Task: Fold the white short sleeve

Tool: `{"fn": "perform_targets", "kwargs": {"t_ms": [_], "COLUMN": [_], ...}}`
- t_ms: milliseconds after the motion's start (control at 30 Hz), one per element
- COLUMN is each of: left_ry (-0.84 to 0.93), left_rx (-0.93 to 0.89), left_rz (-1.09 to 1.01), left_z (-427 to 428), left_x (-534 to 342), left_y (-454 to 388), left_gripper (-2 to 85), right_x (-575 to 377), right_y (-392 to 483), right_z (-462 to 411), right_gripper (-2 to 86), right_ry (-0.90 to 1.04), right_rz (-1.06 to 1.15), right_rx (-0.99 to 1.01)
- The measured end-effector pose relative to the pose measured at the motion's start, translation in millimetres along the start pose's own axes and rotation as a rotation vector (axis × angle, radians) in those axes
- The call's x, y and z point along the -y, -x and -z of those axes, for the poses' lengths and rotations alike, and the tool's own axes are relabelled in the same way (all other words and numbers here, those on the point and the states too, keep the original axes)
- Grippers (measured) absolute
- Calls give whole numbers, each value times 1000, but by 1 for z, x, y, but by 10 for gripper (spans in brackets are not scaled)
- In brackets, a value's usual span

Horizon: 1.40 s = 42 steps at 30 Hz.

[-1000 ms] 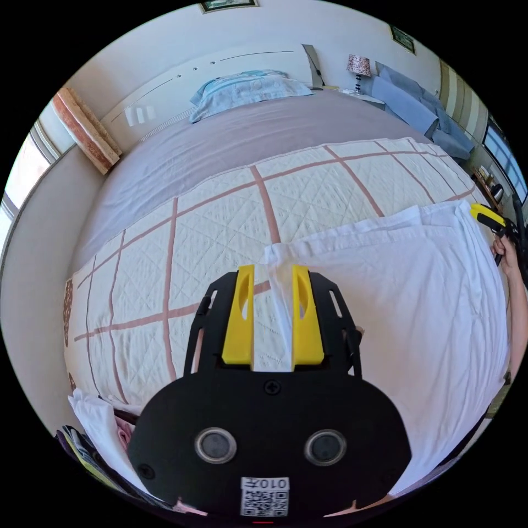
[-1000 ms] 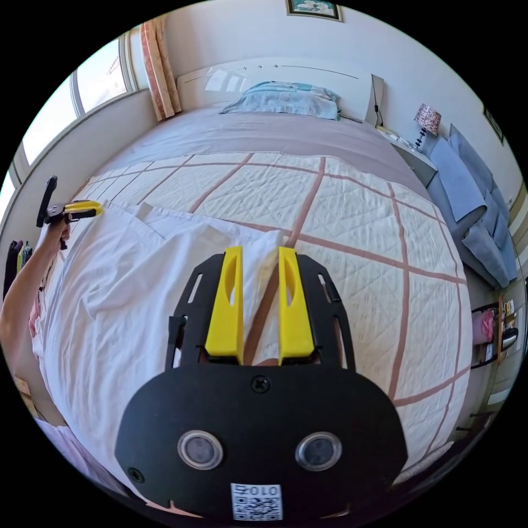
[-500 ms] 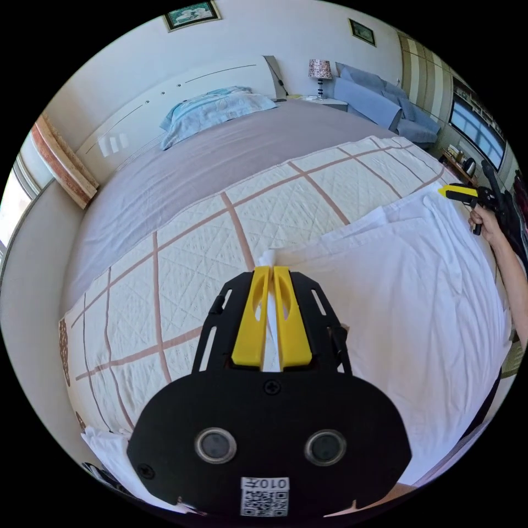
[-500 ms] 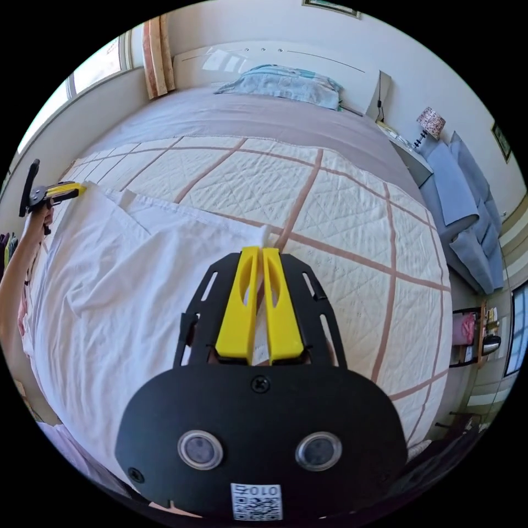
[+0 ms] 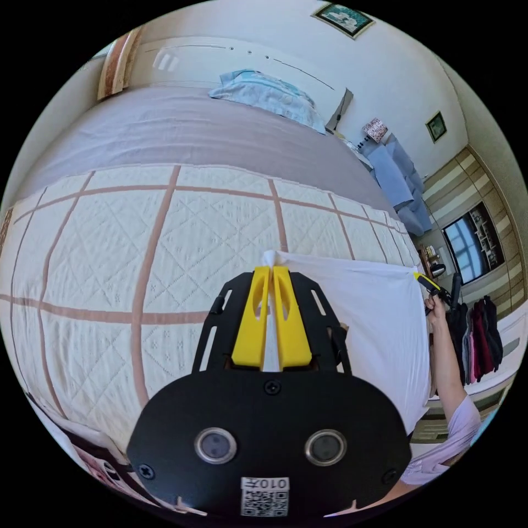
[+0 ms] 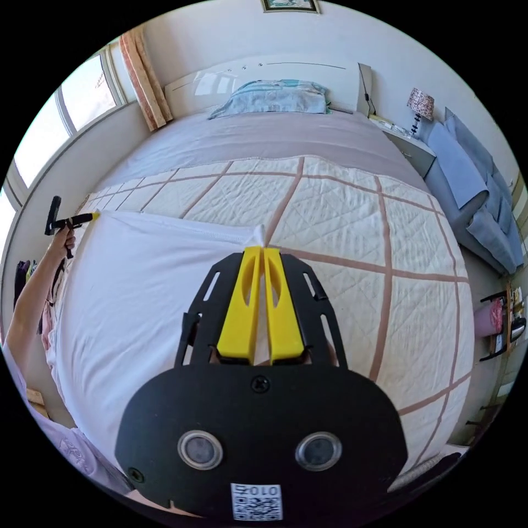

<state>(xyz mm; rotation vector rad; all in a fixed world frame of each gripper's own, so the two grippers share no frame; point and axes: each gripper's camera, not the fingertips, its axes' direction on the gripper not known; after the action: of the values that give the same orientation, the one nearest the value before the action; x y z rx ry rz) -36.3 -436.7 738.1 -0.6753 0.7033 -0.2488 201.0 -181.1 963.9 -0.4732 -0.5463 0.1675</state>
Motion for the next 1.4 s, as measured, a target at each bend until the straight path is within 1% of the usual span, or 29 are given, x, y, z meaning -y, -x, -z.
{"fn": "perform_targets", "kwargs": {"t_ms": [100,167,233,333,467,533,567,600,633,667,700,733,767,800,833,867,900,933,1000,1033,1100,1133,1167,1200,1233,1267,1300,1367,1400], "left_ry": [-37,-38,-26,-1,84,136,142,120,99,38,-52,-104,-171,-177,-153,-80,-42,-32,50,71,103,116,124,56,3,-102,-184,-248,-238], "left_rx": [40,54,65,110,82,148,226,303,338,393,379,344,262,204,181,123,72,58,102,121,196,219,288,369,401,430,412,369,374], "left_rz": [-73,-117,-121,-123,-46,-61,-80,-77,-71,-43,-2,-9,-65,-126,-155,-236,-323,-363,-498,-517,-562,-566,-556,-538,-522,-463,-402,-332,-287], "left_z": [-7,-7,-9,-12,-4,3,12,24,32,49,70,81,99,113,119,129,139,144,151,150,146,144,145,157,167,190,212,236,244], "left_x": [-9,-10,-10,-11,-9,-11,-16,-23,-29,-42,-59,-69,-90,-113,-125,-154,-191,-213,-301,-322,-395,-409,-434,-459,-471,-495,-518,-553,-576], "left_y": [-7,-11,-13,-22,-24,-33,-41,-47,-49,-51,-53,-57,-68,-84,-93,-114,-137,-150,-194,-201,-220,-222,-222,-222,-221,-216,-207,-190,-176], "left_gripper": [0,1,2,7,27,36,40,44,45,48,51,52,53,54,54,54,55,54,53,53,52,52,51,50,49,48,50,55,58], "right_x": [2,7,8,8,1,-15,-20,-30,-43,-50,-67,-87,-98,-125,-158,-176,-216,-259,-321,-356,-399,-421,-430,-447,-462,-468,-479,-492,-499], "right_y": [-10,-6,7,18,46,70,76,86,96,101,112,127,137,160,186,199,224,246,269,280,292,299,302,309,318,323,333,346,354], "right_z": [-7,-14,-18,-14,4,39,48,68,90,101,124,145,154,169,179,183,189,194,199,200,205,213,220,236,253,261,274,286,289], "right_gripper": [26,27,26,24,30,31,31,32,33,33,34,34,34,34,33,32,31,30,29,30,33,36,38,39,38,38,39,42,45], "right_ry": [30,77,94,103,134,64,52,31,-9,-33,-65,-84,-91,-88,-60,-42,-10,-8,-15,-11,-7,-33,-62,-147,-237,-277,-342,-401,-403], "right_rz": [-37,-30,-2,1,76,128,137,141,130,123,113,107,118,159,213,227,238,241,199,170,115,71,52,28,41,53,72,96,111], "right_rx": [65,54,-15,-52,-124,-206,-240,-321,-390,-415,-437,-417,-394,-317,-243,-215,-172,-129,-88,-72,-97,-100,-93,-75,-65,-70,-79,-53,-2]}}
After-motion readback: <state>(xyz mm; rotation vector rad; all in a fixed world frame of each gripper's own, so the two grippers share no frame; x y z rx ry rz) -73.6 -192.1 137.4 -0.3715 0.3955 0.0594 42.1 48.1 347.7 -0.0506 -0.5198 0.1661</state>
